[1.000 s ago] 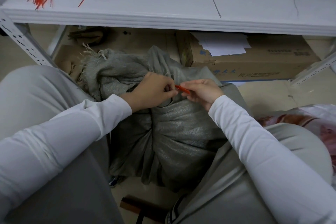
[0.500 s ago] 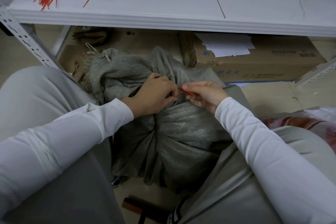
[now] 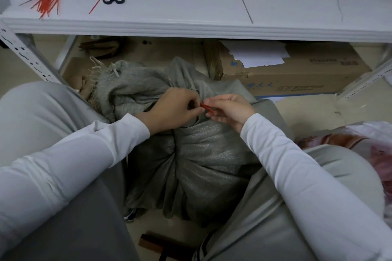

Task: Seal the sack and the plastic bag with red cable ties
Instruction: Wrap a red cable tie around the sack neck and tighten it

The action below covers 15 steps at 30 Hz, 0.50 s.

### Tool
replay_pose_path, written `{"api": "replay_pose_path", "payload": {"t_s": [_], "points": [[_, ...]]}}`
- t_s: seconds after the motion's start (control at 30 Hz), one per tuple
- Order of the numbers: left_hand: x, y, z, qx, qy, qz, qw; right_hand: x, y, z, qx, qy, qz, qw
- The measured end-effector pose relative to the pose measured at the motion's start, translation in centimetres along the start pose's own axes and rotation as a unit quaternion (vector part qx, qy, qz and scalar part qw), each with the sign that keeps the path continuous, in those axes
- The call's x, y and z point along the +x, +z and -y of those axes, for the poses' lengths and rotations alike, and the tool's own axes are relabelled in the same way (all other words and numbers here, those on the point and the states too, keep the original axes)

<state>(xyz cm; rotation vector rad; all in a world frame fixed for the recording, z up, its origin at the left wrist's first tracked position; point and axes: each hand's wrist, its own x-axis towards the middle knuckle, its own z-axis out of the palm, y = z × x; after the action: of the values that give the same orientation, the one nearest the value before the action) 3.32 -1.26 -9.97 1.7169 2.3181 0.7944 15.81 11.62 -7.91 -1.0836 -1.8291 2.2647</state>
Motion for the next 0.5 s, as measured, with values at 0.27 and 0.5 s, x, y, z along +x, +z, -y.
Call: {"api": "replay_pose_path", "payload": {"t_s": [0.27, 0.5], "points": [[0.22, 0.56, 0.09, 0.075, 0.012, 0.003, 0.997, 0.2, -0.26, -0.22, -0.065, -0.023, -0.026, 0.997], [0.22, -0.25, 0.62, 0.08, 0.07, 0.07, 0.992, 0.57, -0.06, -0.22, -0.237, -0.085, -0.059, 0.966]]}}
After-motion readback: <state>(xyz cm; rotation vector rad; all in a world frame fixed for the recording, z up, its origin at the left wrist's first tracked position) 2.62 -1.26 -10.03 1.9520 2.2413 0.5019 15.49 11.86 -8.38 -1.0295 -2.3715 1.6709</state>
